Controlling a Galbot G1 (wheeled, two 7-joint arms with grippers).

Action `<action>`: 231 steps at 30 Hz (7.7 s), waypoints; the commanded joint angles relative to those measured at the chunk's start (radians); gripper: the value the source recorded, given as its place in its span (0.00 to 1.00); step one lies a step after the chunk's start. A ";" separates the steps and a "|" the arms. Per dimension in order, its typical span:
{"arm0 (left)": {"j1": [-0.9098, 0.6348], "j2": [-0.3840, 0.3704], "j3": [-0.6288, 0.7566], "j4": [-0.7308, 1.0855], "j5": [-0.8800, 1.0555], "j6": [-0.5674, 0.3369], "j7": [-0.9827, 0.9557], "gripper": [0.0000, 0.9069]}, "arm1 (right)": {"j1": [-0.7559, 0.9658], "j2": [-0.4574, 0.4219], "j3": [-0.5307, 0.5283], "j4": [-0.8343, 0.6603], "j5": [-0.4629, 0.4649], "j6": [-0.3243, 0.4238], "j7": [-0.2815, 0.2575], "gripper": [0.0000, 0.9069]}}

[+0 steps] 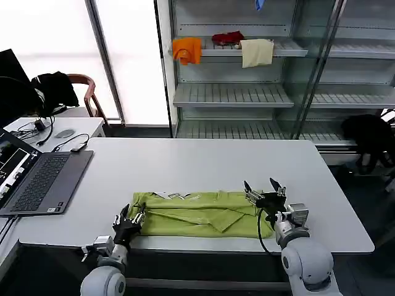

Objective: Fold and organize the clothes.

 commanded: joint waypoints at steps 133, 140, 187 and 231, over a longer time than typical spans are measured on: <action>-0.048 0.008 0.174 -0.081 0.595 0.105 0.220 0.01 | -0.064 -0.033 0.077 -0.012 0.030 0.009 -0.018 1.00; -0.076 -0.016 0.186 -0.040 0.572 0.137 0.156 1.00 | -0.056 -0.027 0.064 -0.018 0.027 0.009 -0.018 1.00; -0.051 0.073 -0.227 -0.071 -0.044 0.269 0.190 1.00 | -0.047 -0.028 0.027 -0.020 0.022 0.001 -0.024 1.00; -0.068 0.053 -0.196 0.032 -0.167 0.289 0.203 0.01 | -0.066 -0.025 0.026 -0.002 0.017 0.000 -0.019 1.00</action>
